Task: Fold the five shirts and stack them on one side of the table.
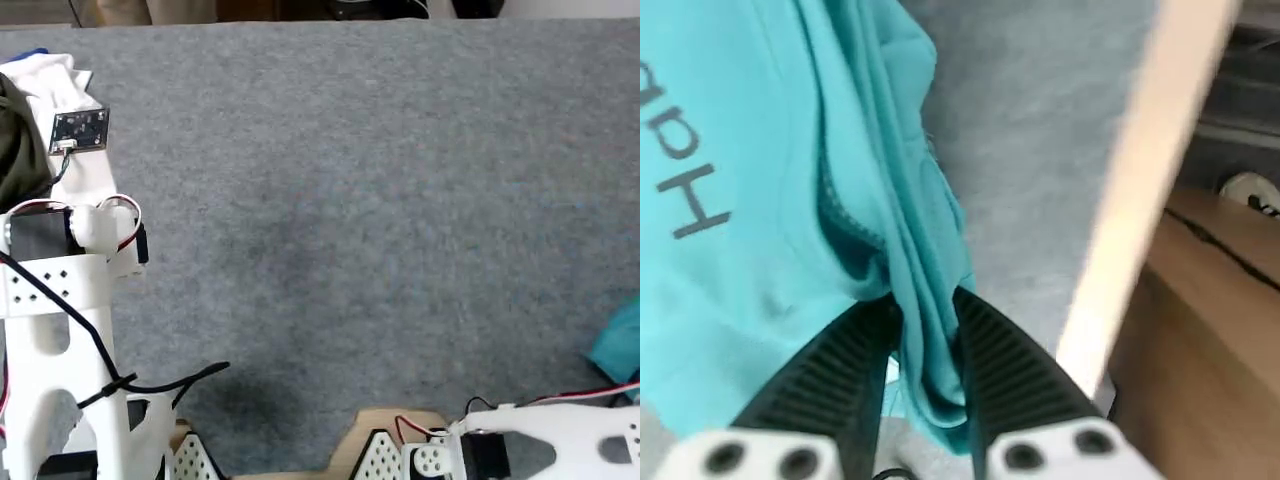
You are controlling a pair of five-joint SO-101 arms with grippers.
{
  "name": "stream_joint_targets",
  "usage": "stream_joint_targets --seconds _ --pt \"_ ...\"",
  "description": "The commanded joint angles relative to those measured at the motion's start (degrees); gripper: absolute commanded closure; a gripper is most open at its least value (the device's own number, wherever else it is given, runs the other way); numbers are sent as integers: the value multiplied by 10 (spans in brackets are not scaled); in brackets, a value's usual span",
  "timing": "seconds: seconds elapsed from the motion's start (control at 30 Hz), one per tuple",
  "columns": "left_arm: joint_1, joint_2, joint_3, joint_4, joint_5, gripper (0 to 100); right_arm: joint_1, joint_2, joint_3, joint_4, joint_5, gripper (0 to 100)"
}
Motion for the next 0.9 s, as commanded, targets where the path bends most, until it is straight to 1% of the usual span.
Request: stream_joint_targets --seconds 0.0,0.23,0.33,0.43,0.67,0.73,0.87 --pt "-2 -6 -2 -7 -3 979 27 -2 -51 7 4 993" --pt "-2 -6 -2 -7 -3 979 33 16 -46 7 7 993" --pt "-2 -6 -2 -7 -4 979 33 28 -46 14 28 993" --pt "-2 -6 -2 -7 -24 979 36 39 -46 15 41 993" --pt "-2 -6 -3 -11 -25 979 34 59 -46 16 81 991" --pt "-4 -5 -2 -18 -25 978 37 59 -46 17 94 961" --pt "-4 -5 -2 -19 -25 978 47 58 -49 17 124 831"
